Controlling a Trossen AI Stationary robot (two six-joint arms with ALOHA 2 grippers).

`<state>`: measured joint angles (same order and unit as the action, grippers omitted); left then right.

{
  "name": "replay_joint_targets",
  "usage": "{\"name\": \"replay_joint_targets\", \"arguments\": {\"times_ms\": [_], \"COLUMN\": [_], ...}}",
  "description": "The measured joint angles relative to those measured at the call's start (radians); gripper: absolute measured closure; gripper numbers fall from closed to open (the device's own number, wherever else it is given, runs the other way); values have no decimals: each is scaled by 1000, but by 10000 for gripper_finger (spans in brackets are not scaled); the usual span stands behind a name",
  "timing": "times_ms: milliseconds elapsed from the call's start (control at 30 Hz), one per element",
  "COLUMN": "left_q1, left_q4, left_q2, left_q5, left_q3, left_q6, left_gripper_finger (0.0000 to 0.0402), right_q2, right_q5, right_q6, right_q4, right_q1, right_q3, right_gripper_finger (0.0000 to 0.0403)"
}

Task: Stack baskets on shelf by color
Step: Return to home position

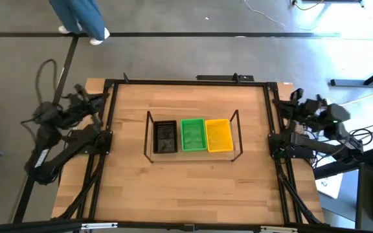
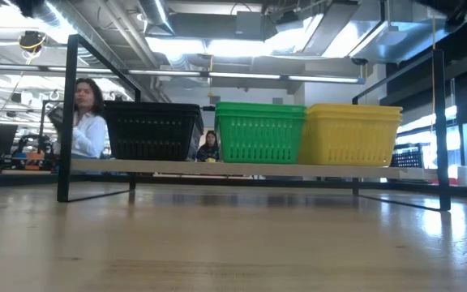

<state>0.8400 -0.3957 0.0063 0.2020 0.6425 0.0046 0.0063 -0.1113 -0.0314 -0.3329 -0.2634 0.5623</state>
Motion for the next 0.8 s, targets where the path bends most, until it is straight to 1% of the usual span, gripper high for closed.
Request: {"name": "replay_joint_targets", "arguments": {"times_ms": [133, 333, 467, 533, 667, 800], "left_q1": [-2, -2, -2, -1, -1, -1], "left_q4": [159, 288, 310, 312, 310, 312], "left_q2": [0, 0, 0, 0, 0, 0], "left_q5": [2, 2, 2, 2, 6, 26], "left_q3": [-156, -327, -385, -405, -442, -479], "left_q6": [-3, -26, 1, 15, 50, 56], "left_gripper_finger": [401, 401, 401, 401, 401, 401], "right_q2": [0, 0, 0, -1, 0, 0], "right_q5": [4, 18, 43, 61, 63, 63], "right_q6": [-63, -82, -81, -81, -91, -193], "right_q4": [95, 159, 197, 254, 387, 503], "right_q1": [0, 0, 0, 0, 0, 0], "right_q3": [-103, -212, -273, -310, -415, -508], "right_gripper_finger": [403, 403, 403, 403, 403, 403]}}
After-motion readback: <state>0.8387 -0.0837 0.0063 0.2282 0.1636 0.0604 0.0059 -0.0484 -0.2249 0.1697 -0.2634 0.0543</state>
